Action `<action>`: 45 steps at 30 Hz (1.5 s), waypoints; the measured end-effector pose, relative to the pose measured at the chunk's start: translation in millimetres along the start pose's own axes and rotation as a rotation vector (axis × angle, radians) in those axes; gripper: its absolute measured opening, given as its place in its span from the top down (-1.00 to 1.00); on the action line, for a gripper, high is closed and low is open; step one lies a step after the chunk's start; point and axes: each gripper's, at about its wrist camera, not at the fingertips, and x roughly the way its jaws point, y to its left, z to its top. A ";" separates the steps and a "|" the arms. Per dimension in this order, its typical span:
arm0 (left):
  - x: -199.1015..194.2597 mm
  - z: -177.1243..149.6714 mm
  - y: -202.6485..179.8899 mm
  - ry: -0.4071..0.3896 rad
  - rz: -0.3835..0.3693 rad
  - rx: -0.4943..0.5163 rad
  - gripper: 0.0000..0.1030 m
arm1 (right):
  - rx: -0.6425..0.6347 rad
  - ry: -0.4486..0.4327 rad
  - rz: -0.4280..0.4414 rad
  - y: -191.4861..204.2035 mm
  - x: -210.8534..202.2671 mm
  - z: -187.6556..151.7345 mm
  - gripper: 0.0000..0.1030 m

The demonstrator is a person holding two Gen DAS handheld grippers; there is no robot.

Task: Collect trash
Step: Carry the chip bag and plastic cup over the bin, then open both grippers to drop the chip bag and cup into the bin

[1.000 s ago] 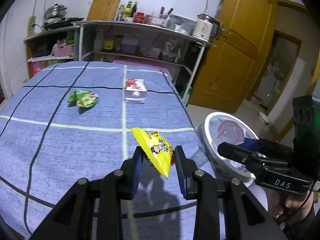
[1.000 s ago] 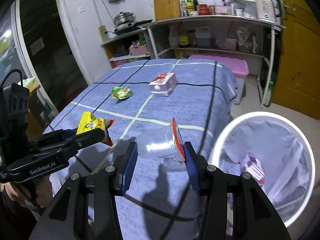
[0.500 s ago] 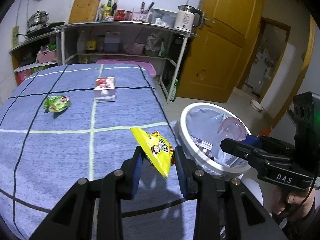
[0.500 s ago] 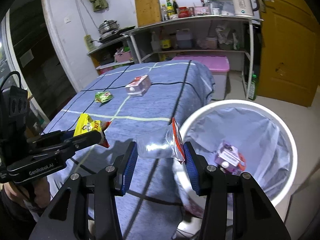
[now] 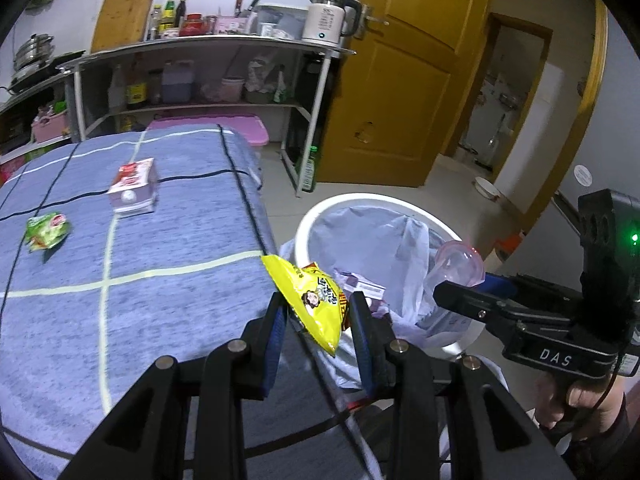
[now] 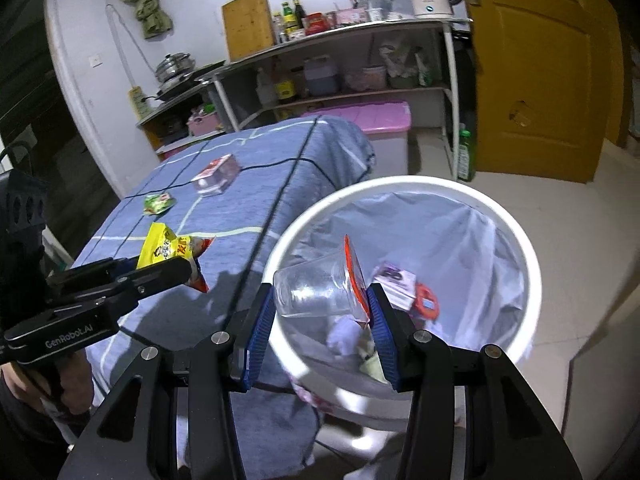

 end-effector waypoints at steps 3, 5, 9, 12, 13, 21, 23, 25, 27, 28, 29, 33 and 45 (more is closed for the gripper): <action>7.7 1.9 -5.9 0.009 -0.016 0.009 0.35 | 0.016 0.009 -0.016 -9.8 1.5 -2.6 0.07; 13.6 2.9 -9.5 0.017 -0.028 0.016 0.35 | 0.024 0.015 -0.027 -14.9 3.0 -3.6 0.07; 27.7 6.1 -16.9 0.040 -0.054 0.032 0.35 | 0.039 0.027 -0.041 -25.5 4.8 -5.3 0.07; 37.1 5.9 -22.2 0.057 -0.067 0.044 0.35 | 0.054 0.042 -0.055 -35.4 8.4 -7.4 0.07; 40.8 6.4 -24.0 0.064 -0.073 0.047 0.35 | 0.057 0.047 -0.058 -37.8 9.2 -7.8 0.07; 59.2 7.0 -31.1 0.100 -0.098 0.067 0.35 | 0.070 0.082 -0.077 -49.5 18.3 -12.5 0.07; 62.3 7.1 -32.2 0.105 -0.101 0.066 0.35 | 0.071 0.088 -0.076 -50.6 19.3 -13.4 0.07; 64.8 7.9 -32.5 0.110 -0.105 0.066 0.33 | 0.069 0.094 -0.079 -51.4 20.9 -13.0 0.07; 68.0 8.5 -33.0 0.115 -0.105 0.064 0.25 | 0.073 0.096 -0.086 -53.0 21.5 -14.0 0.07; 68.9 8.3 -32.8 0.117 -0.105 0.063 0.20 | 0.078 0.097 -0.087 -54.0 21.8 -14.2 0.05; 68.8 8.0 -32.8 0.118 -0.107 0.061 0.16 | 0.082 0.097 -0.086 -54.3 22.8 -13.6 0.03; 68.2 7.4 -31.8 0.118 -0.109 0.060 0.14 | 0.093 0.093 -0.086 -56.8 23.3 -13.1 -0.02; 45.9 6.9 -23.0 0.071 -0.099 0.040 0.14 | 0.074 0.054 -0.062 -43.9 8.5 -9.6 -0.02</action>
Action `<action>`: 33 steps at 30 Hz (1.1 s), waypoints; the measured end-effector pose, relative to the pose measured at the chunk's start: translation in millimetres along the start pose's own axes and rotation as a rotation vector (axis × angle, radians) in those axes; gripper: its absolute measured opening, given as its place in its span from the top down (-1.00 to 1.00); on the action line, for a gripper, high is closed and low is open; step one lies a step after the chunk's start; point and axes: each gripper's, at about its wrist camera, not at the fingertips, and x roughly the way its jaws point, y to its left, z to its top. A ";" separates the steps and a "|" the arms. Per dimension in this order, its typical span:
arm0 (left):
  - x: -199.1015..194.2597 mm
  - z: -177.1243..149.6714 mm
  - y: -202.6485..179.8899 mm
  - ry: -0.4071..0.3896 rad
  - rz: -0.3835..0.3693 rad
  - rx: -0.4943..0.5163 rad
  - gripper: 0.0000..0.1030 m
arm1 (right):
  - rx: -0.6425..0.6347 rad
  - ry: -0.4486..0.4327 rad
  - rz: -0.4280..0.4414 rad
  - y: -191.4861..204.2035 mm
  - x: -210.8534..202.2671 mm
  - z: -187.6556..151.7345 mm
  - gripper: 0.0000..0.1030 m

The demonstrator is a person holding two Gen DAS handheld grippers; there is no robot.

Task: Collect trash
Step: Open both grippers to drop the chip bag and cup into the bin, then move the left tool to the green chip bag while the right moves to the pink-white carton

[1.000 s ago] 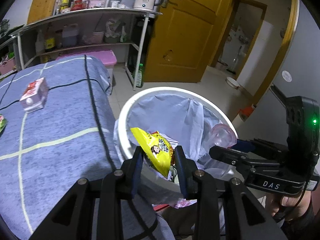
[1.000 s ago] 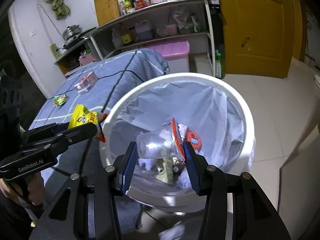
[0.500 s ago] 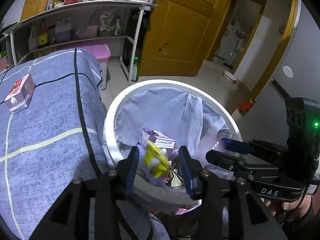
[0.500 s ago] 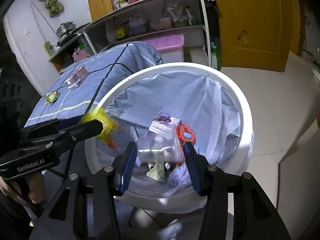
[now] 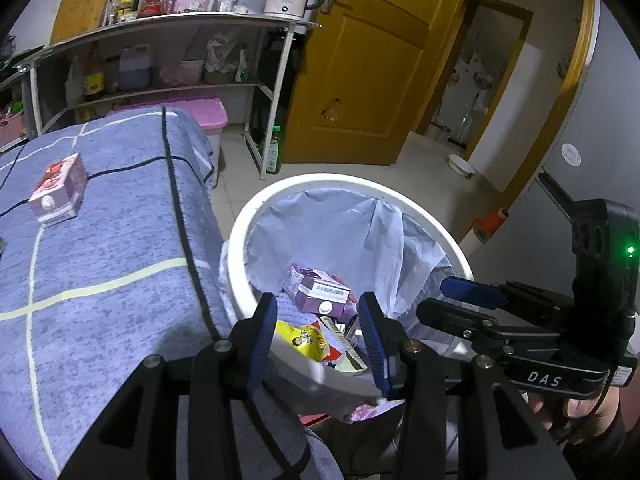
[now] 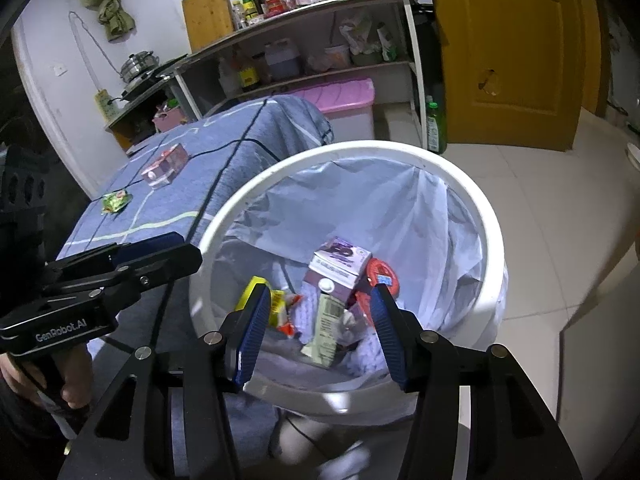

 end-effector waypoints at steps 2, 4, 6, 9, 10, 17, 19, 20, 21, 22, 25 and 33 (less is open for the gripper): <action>-5.3 -1.4 1.5 -0.008 0.005 -0.006 0.14 | -0.007 -0.005 0.007 5.2 -2.4 0.7 -0.02; -11.4 -3.3 4.3 -0.019 0.015 -0.015 0.14 | -0.014 -0.010 0.015 11.4 -5.2 0.6 -0.02; -18.1 -5.3 8.3 -0.028 0.021 -0.026 0.14 | -0.024 -0.014 0.027 18.3 -7.3 0.9 -0.02; -27.8 -9.5 13.5 -0.041 0.033 -0.040 0.14 | -0.039 -0.021 0.042 28.0 -10.5 0.4 -0.02; -31.8 -11.4 15.8 -0.046 0.039 -0.044 0.14 | -0.044 -0.023 0.049 31.9 -11.4 0.5 -0.02; -56.7 -24.3 30.9 -0.078 0.076 -0.061 0.14 | -0.065 -0.026 0.098 54.3 -12.4 0.2 -0.02; -62.5 -27.2 34.7 -0.087 0.090 -0.067 0.14 | -0.074 -0.025 0.110 62.1 -11.9 0.2 -0.02; -65.6 -28.5 37.3 -0.091 0.099 -0.072 0.14 | -0.081 -0.025 0.116 66.9 -11.5 0.5 -0.02; -68.3 -29.7 39.8 -0.094 0.107 -0.076 0.14 | -0.087 -0.025 0.121 71.0 -11.2 0.5 -0.02; -71.0 -30.1 43.0 -0.098 0.113 -0.079 0.14 | -0.093 -0.025 0.126 74.4 -10.9 0.8 -0.02; -80.0 -33.5 52.5 -0.111 0.138 -0.095 0.14 | -0.114 -0.025 0.139 86.5 -9.6 2.4 -0.02; -102.1 -40.1 77.1 -0.148 0.197 -0.137 0.14 | -0.169 -0.027 0.176 117.9 -4.7 10.1 -0.02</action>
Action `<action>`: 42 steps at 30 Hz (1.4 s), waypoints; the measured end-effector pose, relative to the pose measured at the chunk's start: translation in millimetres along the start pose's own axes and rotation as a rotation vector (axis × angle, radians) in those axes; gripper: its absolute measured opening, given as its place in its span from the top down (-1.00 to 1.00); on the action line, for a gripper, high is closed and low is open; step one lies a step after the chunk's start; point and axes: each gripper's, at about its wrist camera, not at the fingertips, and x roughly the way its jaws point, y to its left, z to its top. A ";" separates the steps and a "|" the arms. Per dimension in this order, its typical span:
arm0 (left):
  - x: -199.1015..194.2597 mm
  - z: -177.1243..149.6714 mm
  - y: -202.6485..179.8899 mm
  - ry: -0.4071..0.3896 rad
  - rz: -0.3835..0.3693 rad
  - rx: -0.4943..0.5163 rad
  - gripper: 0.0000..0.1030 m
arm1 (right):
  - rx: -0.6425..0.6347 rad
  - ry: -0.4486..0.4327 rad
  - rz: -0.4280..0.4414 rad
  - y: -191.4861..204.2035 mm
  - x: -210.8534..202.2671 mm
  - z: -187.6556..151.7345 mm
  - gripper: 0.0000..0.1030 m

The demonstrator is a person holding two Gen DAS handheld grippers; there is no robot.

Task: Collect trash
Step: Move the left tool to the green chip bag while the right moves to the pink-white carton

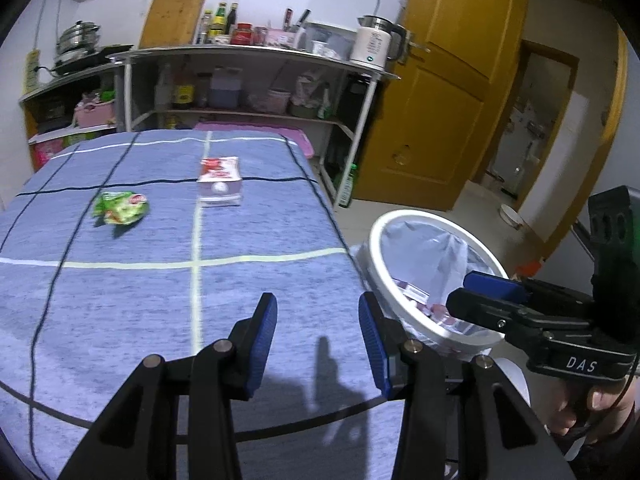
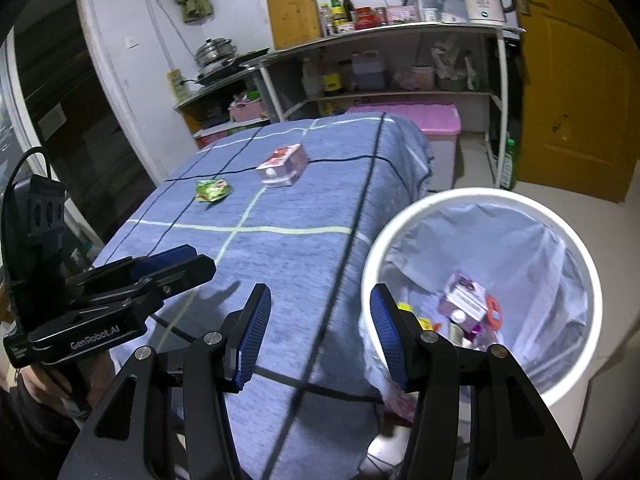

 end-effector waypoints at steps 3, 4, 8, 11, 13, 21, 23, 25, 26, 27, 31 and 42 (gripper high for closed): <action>-4.1 -0.1 10.5 -0.008 0.023 -0.015 0.14 | -0.019 0.001 0.012 9.6 4.9 5.1 -0.02; -5.3 0.4 14.6 -0.010 0.031 -0.020 0.14 | -0.024 0.001 0.016 12.4 6.4 7.0 -0.02; -8.9 2.6 31.7 -0.020 0.065 -0.043 0.14 | -0.046 0.001 0.024 23.0 13.5 16.5 -0.02; -12.3 4.8 45.6 -0.031 0.089 -0.065 0.14 | -0.051 -0.001 0.030 30.9 21.2 25.6 -0.02; -14.3 6.9 55.4 -0.038 0.105 -0.080 0.14 | -0.045 0.000 0.037 33.7 26.7 31.3 -0.02; -17.3 18.6 100.3 -0.064 0.176 -0.133 0.00 | -0.055 0.020 0.049 45.5 52.9 53.5 -0.12; -16.4 21.7 110.1 -0.069 0.190 -0.142 0.00 | -0.061 0.029 0.054 49.2 61.9 59.9 -0.12; -14.9 25.2 120.2 -0.072 0.203 -0.150 -0.01 | -0.069 0.036 0.056 52.2 69.6 65.2 -0.12; -13.5 27.3 125.4 -0.073 0.208 -0.154 -0.01 | -0.071 0.040 0.056 54.0 73.0 67.2 -0.12; -11.6 29.4 130.4 -0.072 0.212 -0.158 -0.02 | -0.075 0.046 0.058 56.4 78.8 70.3 -0.12; -2.5 37.9 147.7 -0.061 0.226 -0.176 -0.06 | -0.080 0.062 0.059 60.9 96.0 81.0 -0.12; 42.7 59.3 186.1 -0.013 0.231 -0.174 -0.22 | -0.071 0.095 0.030 62.5 148.2 104.9 -0.13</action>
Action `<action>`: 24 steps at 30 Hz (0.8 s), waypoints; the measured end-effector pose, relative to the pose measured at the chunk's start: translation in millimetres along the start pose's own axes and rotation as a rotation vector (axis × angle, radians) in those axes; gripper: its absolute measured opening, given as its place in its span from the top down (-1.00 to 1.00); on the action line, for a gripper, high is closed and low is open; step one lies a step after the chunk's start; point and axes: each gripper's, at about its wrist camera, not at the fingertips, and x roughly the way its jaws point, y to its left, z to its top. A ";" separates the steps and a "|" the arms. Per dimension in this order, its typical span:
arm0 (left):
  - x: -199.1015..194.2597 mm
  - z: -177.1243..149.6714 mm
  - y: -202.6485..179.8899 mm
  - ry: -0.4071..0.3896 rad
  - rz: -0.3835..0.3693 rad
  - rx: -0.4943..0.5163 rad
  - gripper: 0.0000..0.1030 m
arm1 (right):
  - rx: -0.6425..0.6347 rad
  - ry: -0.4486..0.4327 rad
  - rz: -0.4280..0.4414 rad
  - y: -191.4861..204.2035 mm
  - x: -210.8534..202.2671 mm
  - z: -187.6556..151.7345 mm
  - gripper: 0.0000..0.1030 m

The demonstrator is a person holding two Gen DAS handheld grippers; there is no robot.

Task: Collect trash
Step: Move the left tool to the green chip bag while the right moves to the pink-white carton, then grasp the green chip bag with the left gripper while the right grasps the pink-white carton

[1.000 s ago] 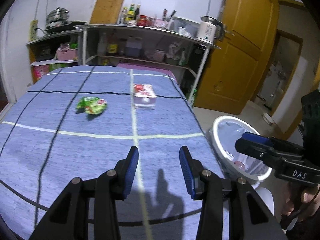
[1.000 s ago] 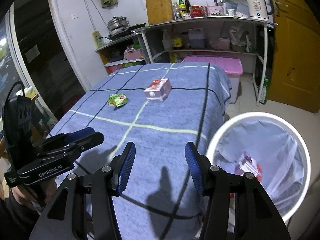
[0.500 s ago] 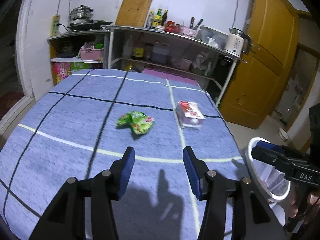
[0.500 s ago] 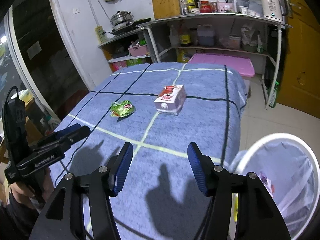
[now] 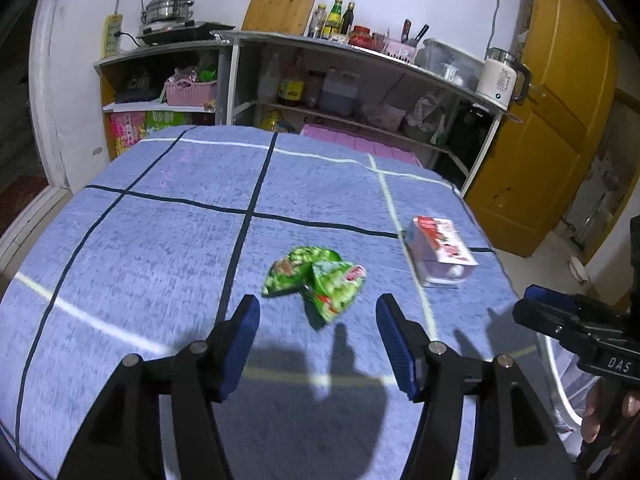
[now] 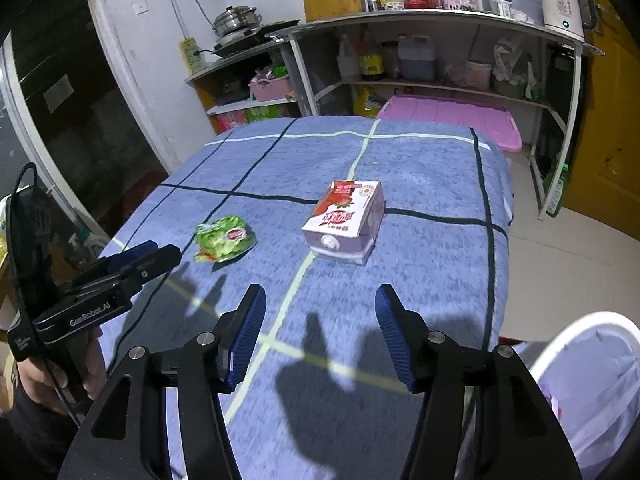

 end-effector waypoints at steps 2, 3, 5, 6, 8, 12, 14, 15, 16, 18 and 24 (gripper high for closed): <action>11.8 3.7 4.4 0.012 0.007 0.001 -0.24 | 0.006 0.003 -0.010 -1.7 8.5 4.2 -0.13; 16.3 4.8 6.2 0.018 0.005 0.001 -0.25 | 0.008 0.003 -0.014 -2.2 12.1 6.3 -0.13; 23.8 7.2 9.0 0.029 0.000 0.002 -0.28 | 0.012 0.001 -0.018 -3.3 17.9 10.3 -0.13; 27.5 9.0 10.0 0.033 -0.001 0.004 -0.30 | 0.014 0.001 -0.020 -3.8 21.7 13.1 -0.13; 33.4 11.7 11.0 0.041 -0.008 0.007 -0.33 | 0.017 0.005 -0.027 -4.7 29.8 18.4 -0.13; 43.3 14.8 10.1 0.059 -0.018 0.012 -0.35 | 0.019 0.005 -0.041 -5.3 45.6 27.4 -0.14; 47.3 15.0 8.8 0.068 -0.026 0.019 -0.37 | 0.020 0.000 -0.045 -5.3 50.0 30.3 -0.14; 49.8 15.2 8.2 0.073 -0.029 0.022 -0.38 | 0.022 0.000 -0.046 -5.4 53.3 32.4 -0.15; 52.6 14.7 7.2 0.082 -0.033 0.025 -0.38 | 0.022 0.002 -0.048 -5.6 55.9 33.6 -0.15; 57.6 14.1 4.6 0.099 -0.037 0.028 -0.38 | 0.018 0.005 -0.051 -5.4 61.8 36.0 -0.16; 63.6 15.1 -2.1 0.113 -0.031 0.051 -0.38 | -0.002 0.026 -0.057 -0.4 79.0 39.9 -0.20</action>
